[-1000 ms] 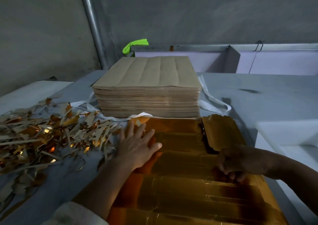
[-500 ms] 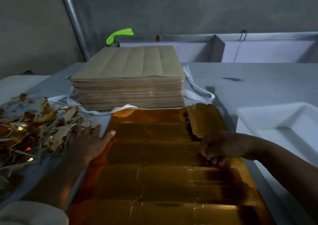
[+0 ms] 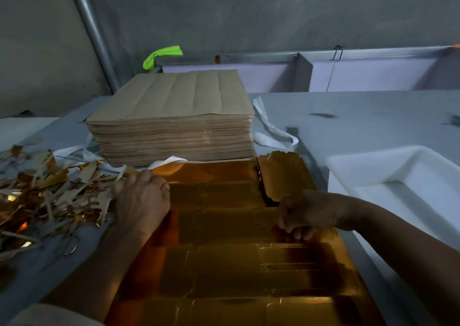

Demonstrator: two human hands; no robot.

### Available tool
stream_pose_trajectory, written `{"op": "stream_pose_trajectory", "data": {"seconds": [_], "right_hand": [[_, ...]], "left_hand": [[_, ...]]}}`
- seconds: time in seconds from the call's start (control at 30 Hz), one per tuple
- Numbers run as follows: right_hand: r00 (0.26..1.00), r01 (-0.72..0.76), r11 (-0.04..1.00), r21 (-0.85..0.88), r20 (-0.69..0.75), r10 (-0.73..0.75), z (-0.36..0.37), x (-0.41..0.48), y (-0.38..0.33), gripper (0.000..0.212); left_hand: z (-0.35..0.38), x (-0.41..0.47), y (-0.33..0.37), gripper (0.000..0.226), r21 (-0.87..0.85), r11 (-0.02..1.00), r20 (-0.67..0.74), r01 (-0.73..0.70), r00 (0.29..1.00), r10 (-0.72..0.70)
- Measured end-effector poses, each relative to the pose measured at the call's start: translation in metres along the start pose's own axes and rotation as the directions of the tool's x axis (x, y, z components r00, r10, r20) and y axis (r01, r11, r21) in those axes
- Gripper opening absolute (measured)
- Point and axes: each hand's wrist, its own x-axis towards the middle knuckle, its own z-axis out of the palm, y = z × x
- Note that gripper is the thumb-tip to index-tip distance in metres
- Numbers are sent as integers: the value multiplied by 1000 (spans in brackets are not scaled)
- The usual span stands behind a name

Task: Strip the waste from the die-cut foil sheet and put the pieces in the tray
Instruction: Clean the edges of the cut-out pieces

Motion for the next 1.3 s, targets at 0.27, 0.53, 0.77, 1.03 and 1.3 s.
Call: {"op": "stream_pose_trajectory", "data": {"seconds": [0.27,0.53,0.77,1.03,1.3], "right_hand": [[1000,8,1000,-26,17,-8,0,-2,-3,9],[1000,7,1000,-19,19,-7,0,-1,-2,11],[1000,14,1000,-23,18,-13,0,-1,-2,12],[1000,21,1000,-23,23,-20,1,-3,-4,10],[1000,16,999,-37,19,-15,1,-4,-6,9]], "left_hand": [[4,0,-34,14,-19,981,33,194,981,-193],[10,-11,-64,30,91,946,97,312,942,-320],[0,0,-26,36,-17,986,-136,168,976,-169],[3,-3,-13,36,-63,995,-124,82,988,-90],[-5,-5,19,31,-171,985,-82,7,996,-21]]}}
